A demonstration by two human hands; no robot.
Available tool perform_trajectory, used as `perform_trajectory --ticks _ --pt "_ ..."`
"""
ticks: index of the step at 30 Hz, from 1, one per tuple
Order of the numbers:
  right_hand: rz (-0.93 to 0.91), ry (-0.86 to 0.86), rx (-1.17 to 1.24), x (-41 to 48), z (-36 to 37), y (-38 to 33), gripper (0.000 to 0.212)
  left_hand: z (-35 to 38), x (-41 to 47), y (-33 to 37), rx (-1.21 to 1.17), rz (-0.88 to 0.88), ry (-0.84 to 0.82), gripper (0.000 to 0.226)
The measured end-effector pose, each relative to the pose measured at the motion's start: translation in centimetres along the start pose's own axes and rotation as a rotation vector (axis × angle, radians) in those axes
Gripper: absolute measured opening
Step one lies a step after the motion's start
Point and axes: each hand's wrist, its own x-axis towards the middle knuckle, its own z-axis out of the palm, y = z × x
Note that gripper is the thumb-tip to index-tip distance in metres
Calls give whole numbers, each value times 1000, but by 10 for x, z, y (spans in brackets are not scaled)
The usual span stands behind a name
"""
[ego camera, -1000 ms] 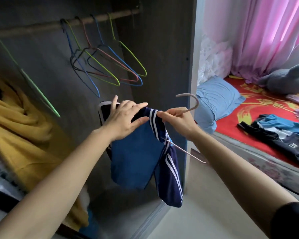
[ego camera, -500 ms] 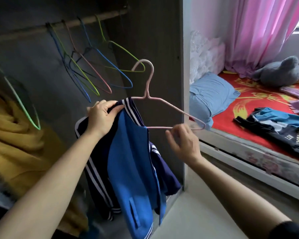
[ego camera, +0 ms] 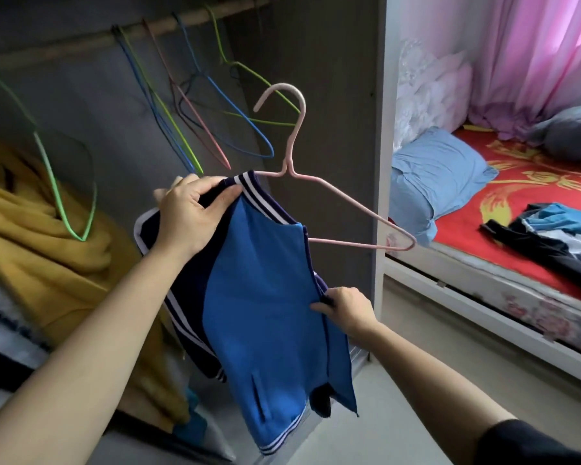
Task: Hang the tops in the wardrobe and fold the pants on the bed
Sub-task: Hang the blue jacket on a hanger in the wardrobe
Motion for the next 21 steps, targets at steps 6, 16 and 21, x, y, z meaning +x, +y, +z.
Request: perform_trajectory --ticks 6,16,21 --pt "36 -222 427 -6 -37 28 25 -6 -8 -44 14 -228 -34 33" --pt "58 491 425 33 -176 15 31 13 -19 -64 187 -152 -144 36" --pt "-92 620 271 26 -223 -29 26 30 -31 -64 262 -189 -66 40"
